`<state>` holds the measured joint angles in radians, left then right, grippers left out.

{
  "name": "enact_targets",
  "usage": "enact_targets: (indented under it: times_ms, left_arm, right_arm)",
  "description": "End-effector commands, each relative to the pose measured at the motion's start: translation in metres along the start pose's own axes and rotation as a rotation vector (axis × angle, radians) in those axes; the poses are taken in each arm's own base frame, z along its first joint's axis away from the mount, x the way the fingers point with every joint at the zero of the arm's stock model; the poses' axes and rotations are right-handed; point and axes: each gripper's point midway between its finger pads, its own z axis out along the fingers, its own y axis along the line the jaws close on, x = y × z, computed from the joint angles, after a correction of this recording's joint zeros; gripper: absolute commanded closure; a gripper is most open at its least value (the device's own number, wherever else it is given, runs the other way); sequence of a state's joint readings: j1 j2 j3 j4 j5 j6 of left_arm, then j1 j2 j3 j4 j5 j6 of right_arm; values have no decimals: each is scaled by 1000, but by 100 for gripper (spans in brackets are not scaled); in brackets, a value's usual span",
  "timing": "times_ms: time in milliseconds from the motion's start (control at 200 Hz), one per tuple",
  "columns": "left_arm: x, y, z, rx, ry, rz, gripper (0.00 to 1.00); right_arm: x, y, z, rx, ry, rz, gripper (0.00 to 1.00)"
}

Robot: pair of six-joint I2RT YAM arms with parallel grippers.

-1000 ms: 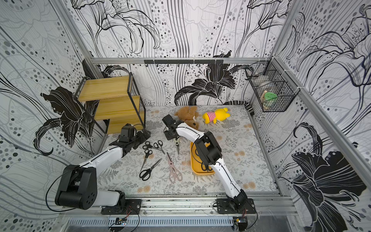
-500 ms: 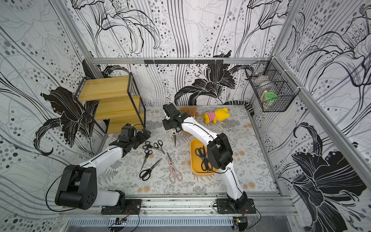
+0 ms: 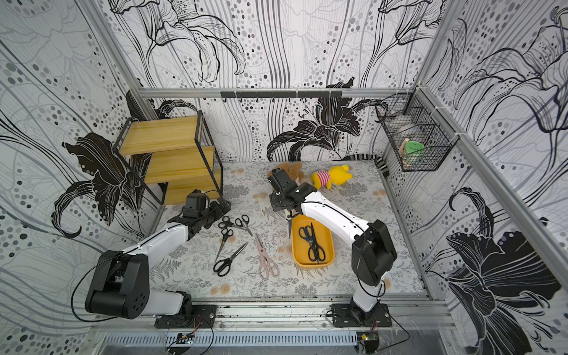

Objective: Put the scissors into the storage box
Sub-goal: Place the scissors in the storage box.

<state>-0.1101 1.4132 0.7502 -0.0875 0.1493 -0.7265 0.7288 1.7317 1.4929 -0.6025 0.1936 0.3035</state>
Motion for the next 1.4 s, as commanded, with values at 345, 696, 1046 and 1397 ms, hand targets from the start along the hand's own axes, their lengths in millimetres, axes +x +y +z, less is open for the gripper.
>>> enact_targets:
  times_ms: [345, 696, 1046, 1397]
  left_arm:
    - [0, 7, 5, -1, -19, -14, 3]
    - [0, 8, 4, -7, -24, -10, 3]
    - [-1, 7, 5, -4, -22, -12, 3]
    - [0, 6, 6, -3, -17, -8, 3]
  right_arm:
    - [76, -51, -11, 176, 65, 37, 100]
    - [96, -52, 23, 181, 79, 87, 100]
    - [123, -47, 48, 146, 136, 116, 100]
    - [141, -49, 65, 140, 198, 128, 91]
